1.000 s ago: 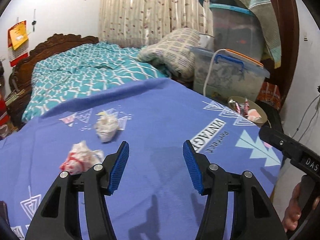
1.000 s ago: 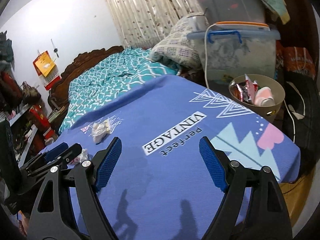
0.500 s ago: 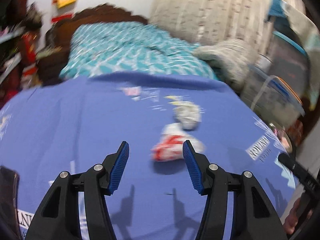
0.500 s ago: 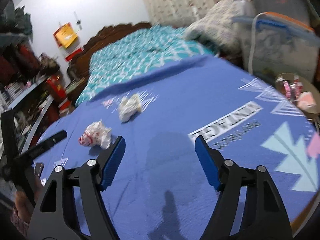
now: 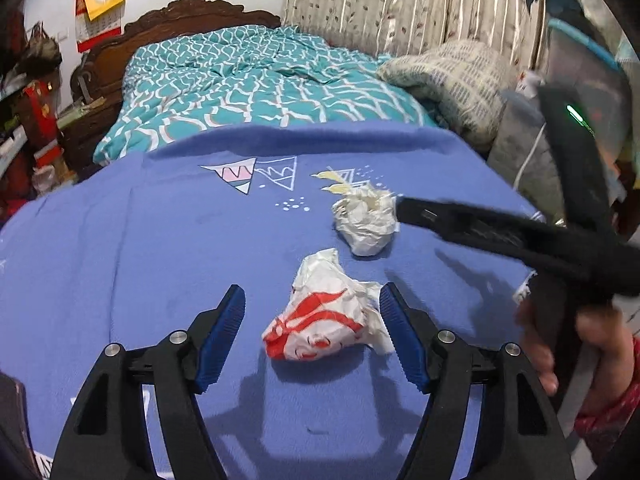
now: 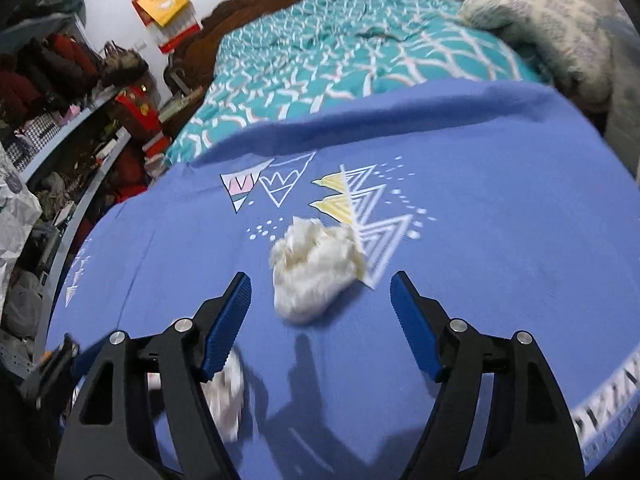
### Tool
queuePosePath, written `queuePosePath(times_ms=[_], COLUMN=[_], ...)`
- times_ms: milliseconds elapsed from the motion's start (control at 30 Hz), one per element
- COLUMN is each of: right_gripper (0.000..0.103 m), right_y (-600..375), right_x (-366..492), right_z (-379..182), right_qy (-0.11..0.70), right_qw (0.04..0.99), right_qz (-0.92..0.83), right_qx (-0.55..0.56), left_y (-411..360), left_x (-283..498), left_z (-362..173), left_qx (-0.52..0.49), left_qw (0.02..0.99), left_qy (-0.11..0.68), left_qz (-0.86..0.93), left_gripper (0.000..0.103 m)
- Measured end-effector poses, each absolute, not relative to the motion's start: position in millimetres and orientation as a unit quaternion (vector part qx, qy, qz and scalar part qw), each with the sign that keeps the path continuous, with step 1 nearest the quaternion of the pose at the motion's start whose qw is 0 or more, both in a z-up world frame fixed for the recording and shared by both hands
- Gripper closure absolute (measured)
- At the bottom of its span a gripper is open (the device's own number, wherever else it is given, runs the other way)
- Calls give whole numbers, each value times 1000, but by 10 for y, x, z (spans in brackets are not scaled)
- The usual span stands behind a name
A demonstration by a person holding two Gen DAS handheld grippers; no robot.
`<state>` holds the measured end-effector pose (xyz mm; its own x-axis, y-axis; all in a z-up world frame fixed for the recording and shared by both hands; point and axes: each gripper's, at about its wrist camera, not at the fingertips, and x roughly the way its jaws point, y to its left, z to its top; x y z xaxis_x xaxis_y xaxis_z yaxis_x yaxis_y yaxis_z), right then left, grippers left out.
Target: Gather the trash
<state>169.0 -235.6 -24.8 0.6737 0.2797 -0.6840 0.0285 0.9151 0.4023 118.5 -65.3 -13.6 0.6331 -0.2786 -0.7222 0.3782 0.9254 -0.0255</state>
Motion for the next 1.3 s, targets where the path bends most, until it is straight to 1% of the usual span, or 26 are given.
queuePosePath(times_ms=[167, 233, 300, 333, 367, 400, 733, 867, 1033, 1133, 1167, 1200, 1300], right_gripper=[30, 48, 52, 52, 52, 52, 52, 51, 46, 40, 32, 28, 27], right_y=[-2191, -2117, -2084, -2102, -2124, -2162, -2423, -2450, -2416, -2388, -2383, -2380, -2391], right_x=[2001, 2039, 1967, 1925, 1872, 1795, 622, 218, 19, -3, -3, -6, -23], right_z=[-422, -468, -493, -479, -473, -452, -378, -372, -394, -419, -409, -398, -381], right_qy=[421, 427, 432, 427, 424, 421, 386, 371, 361, 362, 359, 356, 351], right_qw=[887, 887, 887, 889, 891, 892, 902, 906, 913, 915, 916, 917, 918], right_qz=[65, 61, 57, 54, 50, 43, 17, 2, -17, -22, -24, -24, -22], right_qx=[180, 164, 153, 155, 157, 158, 193, 204, 187, 179, 178, 178, 186], left_y=[-697, -698, -702, -700, -701, -704, -713, -697, -707, -716, -711, -700, -669], left_x=[1251, 1260, 1248, 1244, 1241, 1239, 1166, 1127, 1057, 1018, 1007, 1000, 998], left_z=[-233, -262, -265, -267, -270, -273, -267, -290, -280, -265, -255, -245, -225], left_qx=[74, 75, 76, 77, 78, 78, 82, 80, 92, 98, 98, 97, 92], left_qw=[903, 904, 906, 906, 906, 906, 912, 918, 926, 930, 931, 932, 934], left_qy=[387, 385, 380, 379, 378, 378, 367, 354, 333, 322, 318, 315, 309], left_qz=[-169, -169, -170, -170, -172, -173, -165, -158, -150, -150, -150, -151, -152], left_gripper=[36, 36, 37, 38, 42, 44, 44, 42, 34, 31, 29, 26, 22])
